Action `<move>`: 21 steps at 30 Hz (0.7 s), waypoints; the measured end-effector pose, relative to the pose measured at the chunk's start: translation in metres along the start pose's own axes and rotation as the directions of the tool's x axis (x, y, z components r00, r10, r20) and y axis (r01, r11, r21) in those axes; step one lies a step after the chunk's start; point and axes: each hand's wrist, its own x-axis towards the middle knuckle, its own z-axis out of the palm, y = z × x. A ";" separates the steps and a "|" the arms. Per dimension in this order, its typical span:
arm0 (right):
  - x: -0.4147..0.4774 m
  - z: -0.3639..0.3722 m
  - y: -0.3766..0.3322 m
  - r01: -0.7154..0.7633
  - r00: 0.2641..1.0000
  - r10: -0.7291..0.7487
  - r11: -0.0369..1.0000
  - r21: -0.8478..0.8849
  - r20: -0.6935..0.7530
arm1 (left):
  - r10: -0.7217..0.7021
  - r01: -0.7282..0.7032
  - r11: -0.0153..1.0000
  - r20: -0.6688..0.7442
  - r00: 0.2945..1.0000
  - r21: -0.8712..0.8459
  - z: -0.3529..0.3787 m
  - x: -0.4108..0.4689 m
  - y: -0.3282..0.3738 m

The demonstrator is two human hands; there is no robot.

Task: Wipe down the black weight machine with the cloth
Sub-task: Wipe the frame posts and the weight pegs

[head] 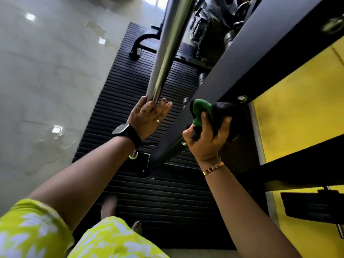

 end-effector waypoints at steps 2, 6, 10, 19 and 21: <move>-0.014 0.001 0.000 0.031 0.999 -0.030 1.000 -0.007 0.033 | -0.027 0.027 0.999 0.019 0.999 0.027 0.001 -0.004 0.003; -0.052 0.007 -0.004 0.126 0.981 -0.126 0.992 0.009 0.146 | 0.016 -0.021 0.997 0.072 0.997 0.076 0.004 -0.024 0.009; -0.075 0.013 -0.006 0.137 0.961 -0.144 0.990 0.043 0.236 | 0.035 -0.047 0.995 0.135 0.990 0.087 0.006 -0.044 0.011; -0.107 0.022 -0.001 0.131 0.925 -0.183 0.976 0.171 0.333 | 0.092 -0.157 0.950 0.239 0.967 0.270 0.017 -0.084 0.022; -0.124 0.023 -0.001 0.155 0.899 -0.209 0.974 0.166 0.384 | 0.074 -0.156 0.938 0.261 0.962 0.310 0.020 -0.092 0.024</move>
